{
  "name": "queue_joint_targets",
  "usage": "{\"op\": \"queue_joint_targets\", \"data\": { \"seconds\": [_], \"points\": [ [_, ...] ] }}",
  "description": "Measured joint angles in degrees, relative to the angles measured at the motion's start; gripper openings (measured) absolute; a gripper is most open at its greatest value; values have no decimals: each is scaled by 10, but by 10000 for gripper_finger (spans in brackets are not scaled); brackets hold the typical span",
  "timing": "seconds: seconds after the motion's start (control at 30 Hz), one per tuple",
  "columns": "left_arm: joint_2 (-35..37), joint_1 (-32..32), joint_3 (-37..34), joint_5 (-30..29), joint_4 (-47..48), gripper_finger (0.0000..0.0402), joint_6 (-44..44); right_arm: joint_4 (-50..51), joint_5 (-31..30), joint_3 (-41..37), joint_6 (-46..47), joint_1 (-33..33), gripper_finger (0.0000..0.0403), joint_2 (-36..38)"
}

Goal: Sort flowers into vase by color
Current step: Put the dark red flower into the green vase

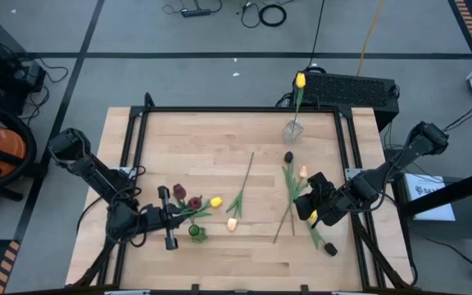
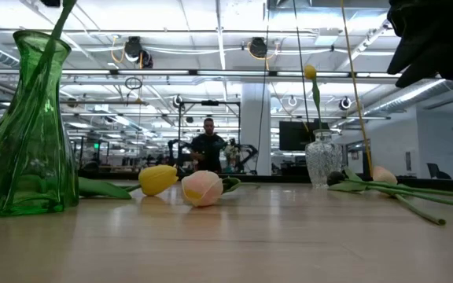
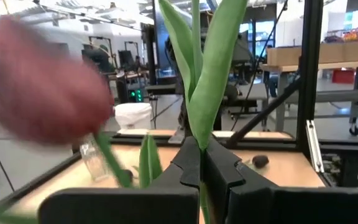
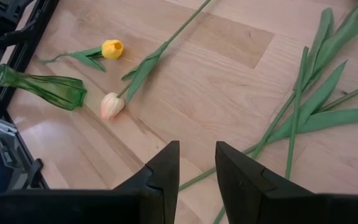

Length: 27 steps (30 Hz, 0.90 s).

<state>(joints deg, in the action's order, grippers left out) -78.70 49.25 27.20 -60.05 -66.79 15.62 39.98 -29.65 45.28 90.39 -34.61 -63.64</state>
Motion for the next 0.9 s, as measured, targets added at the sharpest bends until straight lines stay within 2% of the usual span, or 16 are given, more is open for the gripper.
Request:
{"op": "queue_joint_targets", "data": {
  "seconds": [0.27,0.37,0.47,0.83,0.9],
  "points": [
    [0,0,-18,0,0,28,-4,0,13,0,0,1,95,0],
    [0,0,-18,0,0,37,-30,1,13,0,0,1,95,0],
    [0,0,-18,0,0,40,-63,1,13,0,0,1,95,0],
    [0,0,-18,1,-2,43,-64,-2,12,0,4,1,95,0],
    [0,2,-18,3,-2,43,-90,-9,10,0,4,1,95,0]
  ]
}}
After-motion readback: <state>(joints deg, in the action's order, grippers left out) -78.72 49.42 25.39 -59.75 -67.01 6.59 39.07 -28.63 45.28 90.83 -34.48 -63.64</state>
